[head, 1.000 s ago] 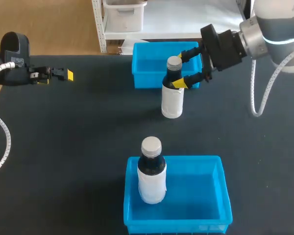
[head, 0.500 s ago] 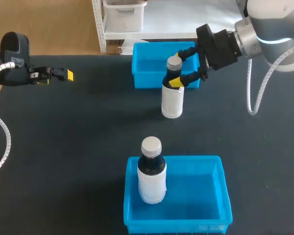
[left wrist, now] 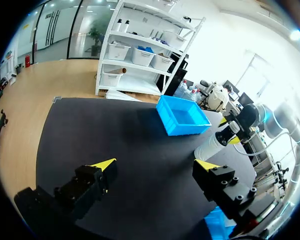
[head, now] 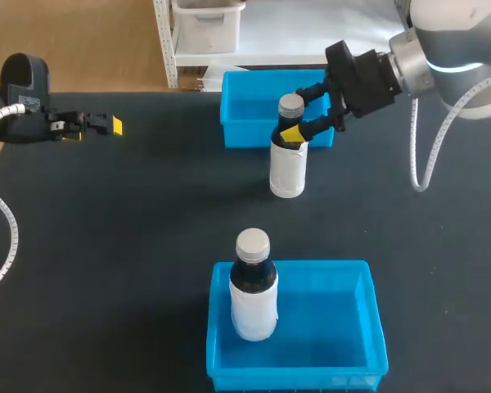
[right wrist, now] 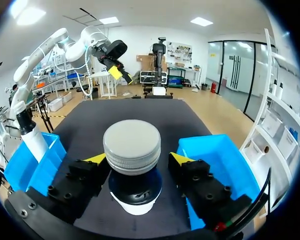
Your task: Pick up the bottle, and place it in the far bin if it is heavy, or in the near bin if it is light.
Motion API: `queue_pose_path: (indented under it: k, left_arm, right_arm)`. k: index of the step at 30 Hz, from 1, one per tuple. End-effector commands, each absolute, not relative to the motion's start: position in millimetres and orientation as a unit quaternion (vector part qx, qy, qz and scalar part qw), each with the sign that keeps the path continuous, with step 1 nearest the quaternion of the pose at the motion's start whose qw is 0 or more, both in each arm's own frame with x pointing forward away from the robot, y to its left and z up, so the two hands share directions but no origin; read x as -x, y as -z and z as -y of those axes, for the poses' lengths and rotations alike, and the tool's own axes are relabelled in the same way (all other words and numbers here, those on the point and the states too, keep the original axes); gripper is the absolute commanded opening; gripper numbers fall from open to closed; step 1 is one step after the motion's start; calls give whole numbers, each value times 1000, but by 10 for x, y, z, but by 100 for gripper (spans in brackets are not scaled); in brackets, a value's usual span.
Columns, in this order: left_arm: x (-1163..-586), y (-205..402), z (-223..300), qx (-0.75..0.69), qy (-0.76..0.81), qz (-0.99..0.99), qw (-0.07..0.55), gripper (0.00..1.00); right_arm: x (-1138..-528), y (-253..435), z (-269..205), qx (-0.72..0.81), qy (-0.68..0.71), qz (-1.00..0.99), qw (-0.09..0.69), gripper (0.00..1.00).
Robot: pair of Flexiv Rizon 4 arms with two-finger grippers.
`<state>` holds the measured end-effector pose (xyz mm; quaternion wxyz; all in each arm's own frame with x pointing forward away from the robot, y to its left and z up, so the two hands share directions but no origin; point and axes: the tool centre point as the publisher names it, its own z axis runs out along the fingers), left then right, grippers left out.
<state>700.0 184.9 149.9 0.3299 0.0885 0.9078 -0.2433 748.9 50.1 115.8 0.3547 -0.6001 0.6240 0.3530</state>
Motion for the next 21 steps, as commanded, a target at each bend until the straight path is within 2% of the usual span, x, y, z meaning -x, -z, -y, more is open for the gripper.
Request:
queue_pose_path:
  k: [1,6,12,14,16,17,21]
  left_arm:
    - [-7000,-1499,-1850,-88,243,-908,330,100]
    - [-7000,-1499,-1850,-88,243,-908,330,100]
    - [-7000,-1499,-1850,-88,243,-908,330,100]
    - [-7000,-1499,-1850,-88,243,-908,330,100]
    - [-7000,-1499,-1850,-88,243,-908,330,100]
    - [-7000,-1499,-1850,-88,243,-908,330,100]
    - [-7000,-1499,-1850,-88,243,-908,330,100]
  right_arm:
    - [-7502,-1154,-514,601,-355,-622,355,69]
    - [-7487,-1151,-518,601,-356,-621,355,50]
    - [-7472,-1147,-511,601,-356,-622,354,44]
    - [-7470,-1149,-504,600,-356,-622,355,35]
    - [-7465,-1158,-495,599,-355,-623,357,9]
    - [-7461,-1166,-490,599,-355,-622,358,0]
    - [-7437,-1219,-478,599,-354,-620,363,0]
